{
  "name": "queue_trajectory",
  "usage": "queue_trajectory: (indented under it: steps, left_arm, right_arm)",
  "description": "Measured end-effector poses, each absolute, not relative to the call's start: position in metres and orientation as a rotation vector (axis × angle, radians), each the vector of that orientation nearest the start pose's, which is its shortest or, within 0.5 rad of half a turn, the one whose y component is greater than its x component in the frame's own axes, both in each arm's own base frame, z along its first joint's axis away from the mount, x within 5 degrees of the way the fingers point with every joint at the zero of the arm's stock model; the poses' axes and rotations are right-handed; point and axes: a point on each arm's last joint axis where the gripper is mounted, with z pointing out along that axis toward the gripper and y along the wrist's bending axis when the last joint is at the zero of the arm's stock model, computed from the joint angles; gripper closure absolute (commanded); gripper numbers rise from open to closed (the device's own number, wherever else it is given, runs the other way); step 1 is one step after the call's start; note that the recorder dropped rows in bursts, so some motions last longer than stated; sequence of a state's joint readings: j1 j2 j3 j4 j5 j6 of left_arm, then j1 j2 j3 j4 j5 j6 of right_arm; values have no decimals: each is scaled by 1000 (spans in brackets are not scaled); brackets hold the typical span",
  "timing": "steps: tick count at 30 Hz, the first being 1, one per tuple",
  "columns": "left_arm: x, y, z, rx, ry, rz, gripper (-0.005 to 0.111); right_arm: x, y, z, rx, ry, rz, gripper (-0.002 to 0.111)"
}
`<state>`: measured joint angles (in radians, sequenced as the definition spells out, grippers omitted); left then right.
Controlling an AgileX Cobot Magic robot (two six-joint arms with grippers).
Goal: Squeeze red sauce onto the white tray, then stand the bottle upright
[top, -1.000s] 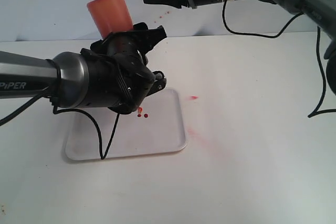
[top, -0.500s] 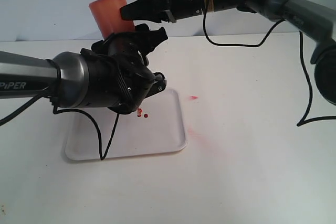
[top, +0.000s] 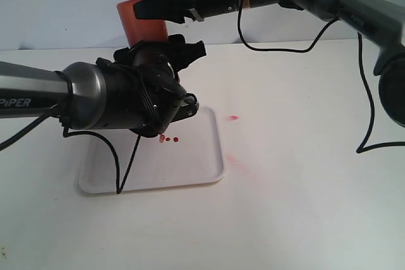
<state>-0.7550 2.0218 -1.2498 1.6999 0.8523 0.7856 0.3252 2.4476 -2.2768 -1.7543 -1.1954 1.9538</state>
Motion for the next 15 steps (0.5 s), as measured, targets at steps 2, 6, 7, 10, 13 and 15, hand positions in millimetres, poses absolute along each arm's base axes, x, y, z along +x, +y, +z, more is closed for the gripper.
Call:
queue_trajectory:
  steps: [2,6,7,10,13,15]
  left_arm:
    - [351,-237,188,-2530,-383,-1795,107]
    - [351,-237,188,-2524,-349,-1784,107]
    - [351,-237,188,-2523,-347,-1783,107]
    - [351,-237,188,-2523,-347,-1781,107]
    - [351,-237,188,-2523,-347,-1781,107]
    - [351,-237,188,-2525,-356,-1783,107]
  right_arm:
    - [471,247,257,-1074,1682,1337,43]
    - [471,248,256,-1074,1685,1335,76]
    - [471,248,256,-1074,1684,1335,79]
    - [471,248,256,-1074,1684,1335,79]
    - [471,248,256,-1074,1684,1335,79]
    - [471,248,256,-1074,1684,1335,79]
